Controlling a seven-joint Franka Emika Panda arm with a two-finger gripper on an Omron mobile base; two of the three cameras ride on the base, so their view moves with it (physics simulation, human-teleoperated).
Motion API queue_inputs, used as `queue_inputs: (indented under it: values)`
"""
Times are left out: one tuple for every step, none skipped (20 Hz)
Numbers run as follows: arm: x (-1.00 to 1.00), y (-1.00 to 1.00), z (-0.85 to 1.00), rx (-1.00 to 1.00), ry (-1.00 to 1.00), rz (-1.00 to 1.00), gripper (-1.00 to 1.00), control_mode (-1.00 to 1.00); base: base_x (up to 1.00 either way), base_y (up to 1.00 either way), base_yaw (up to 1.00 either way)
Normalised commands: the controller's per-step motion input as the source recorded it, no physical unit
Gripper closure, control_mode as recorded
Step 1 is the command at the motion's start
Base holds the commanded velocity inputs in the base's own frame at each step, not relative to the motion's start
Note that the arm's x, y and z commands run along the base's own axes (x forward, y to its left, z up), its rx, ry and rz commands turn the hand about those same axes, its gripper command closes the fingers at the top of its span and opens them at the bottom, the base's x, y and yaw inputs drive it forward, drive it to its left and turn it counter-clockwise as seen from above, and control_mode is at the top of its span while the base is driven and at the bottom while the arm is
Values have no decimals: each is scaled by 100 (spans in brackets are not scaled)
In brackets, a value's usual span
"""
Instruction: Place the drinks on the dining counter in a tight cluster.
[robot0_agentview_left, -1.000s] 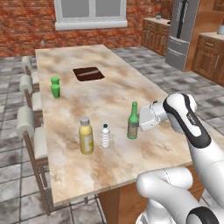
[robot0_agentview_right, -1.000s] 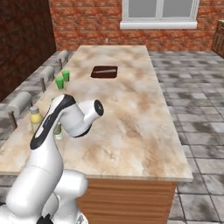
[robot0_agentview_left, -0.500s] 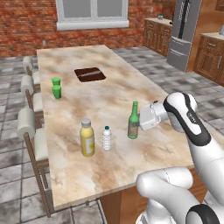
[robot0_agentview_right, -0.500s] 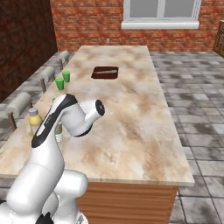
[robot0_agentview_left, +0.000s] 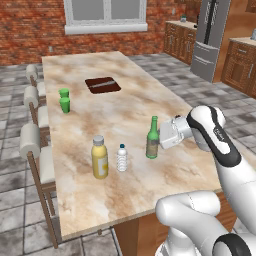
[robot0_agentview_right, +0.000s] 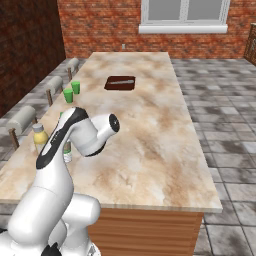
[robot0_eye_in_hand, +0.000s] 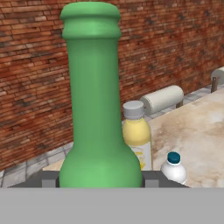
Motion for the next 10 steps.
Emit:
queue_inputs:
  values:
    - [21,-1,0,0,0,0,100,-100,0,0,0]
    - [51,-8,0,0,0,7,100,-100,0,0,0]
    - [79,-15,0,0,0,12,100,-100,0,0,0]
    - [94,-17,0,0,1,15,100,-100,0,0,0]
    - [99,-26,0,0,5,17,100,-100,0,0,0]
    - [100,-25,0,0,5,22,100,-100,0,0,0]
    - [100,-29,0,0,2,29,100,-100,0,0,0]
    - [100,-31,0,0,3,30,100,-100,0,0,0]
    - [100,-30,-14,0,10,24,100,-100,0,0,0]
    - [100,-34,-21,0,14,19,100,-100,0,0,0]
